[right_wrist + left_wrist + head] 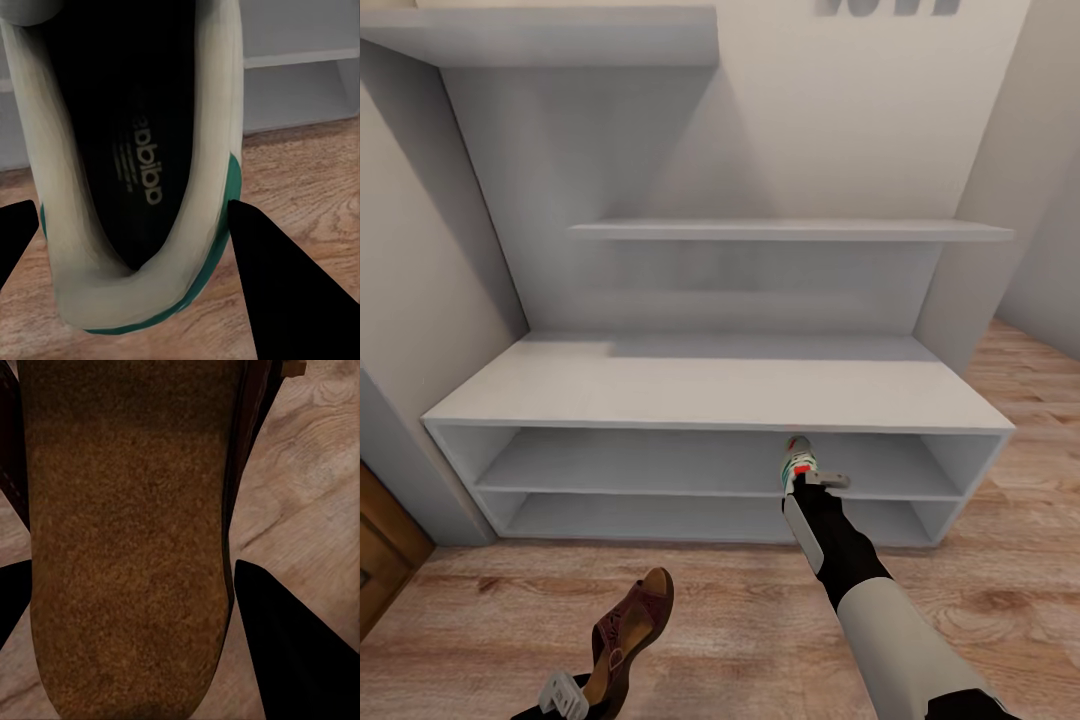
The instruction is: Pick up the two gym shoes and the two sandals from the corridor floor and place them onto the hallstand (shoe rack) in the corridor, making sure they are on the rack and not on the floor. Arrange them so the two gym shoes are next to each other and the two sandals are next to each other.
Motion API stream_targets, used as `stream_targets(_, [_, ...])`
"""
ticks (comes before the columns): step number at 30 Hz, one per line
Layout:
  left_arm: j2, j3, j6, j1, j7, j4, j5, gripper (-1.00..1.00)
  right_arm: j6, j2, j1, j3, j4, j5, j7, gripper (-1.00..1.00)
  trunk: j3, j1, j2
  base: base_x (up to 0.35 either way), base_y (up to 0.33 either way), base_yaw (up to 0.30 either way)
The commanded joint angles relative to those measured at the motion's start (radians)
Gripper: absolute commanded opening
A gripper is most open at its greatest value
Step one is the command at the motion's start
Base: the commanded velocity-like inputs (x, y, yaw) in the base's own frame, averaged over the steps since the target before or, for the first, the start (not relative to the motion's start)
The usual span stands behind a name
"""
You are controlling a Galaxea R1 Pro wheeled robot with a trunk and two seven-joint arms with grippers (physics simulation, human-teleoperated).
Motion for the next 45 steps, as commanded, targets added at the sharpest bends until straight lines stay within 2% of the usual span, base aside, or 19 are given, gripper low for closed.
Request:
stream_targets(1, [-0.001,0.006,-0.007,0.0,-0.003,0.0,-0.009,-1.0,0.002,0.0,-0.001,0.002,-0.001,-0.009,-0.01,-1.0,-0.001,0.0,0.0,0.047,0.0,0.0])
stream_targets(14, [-0.001,0.004,-0.007,-0.001,-0.003,0.0,-0.015,-1.0,0.001,0.0,-0.001,0.003,0.0,-0.009,-0.01,-1.0,-0.005,0.0,0.0,0.022,0.0,-0.043])
stream_targets(18, [-0.001,0.004,-0.006,-0.001,-0.003,0.0,-0.016,-1.0,0.001,0.0,-0.001,0.003,0.0,-0.009,-0.009,-1.0,-0.021,0.015,-0.028,0.0,0.0,-0.002])
stream_targets(20, [-0.001,0.004,-0.006,0.0,-0.003,0.0,-0.017,-1.0,0.001,0.0,-0.001,0.003,0.0,-0.009,-0.01,-1.0,-0.023,0.015,-0.028,0.0,0.0,0.0])
stream_targets(33, [-0.001,0.006,-0.007,-0.001,-0.003,0.0,-0.016,-1.0,0.001,0.0,-0.001,0.003,-0.001,-0.009,-0.009,-1.0,-0.025,0.015,-0.028,0.003,0.0,0.0])
stream_targets(45, [-0.001,0.006,-0.007,0.0,-0.003,0.0,-0.016,-1.0,0.002,0.0,-0.001,0.003,-0.001,-0.009,-0.01,-1.0,-0.025,0.015,-0.028,0.222,0.0,0.0])
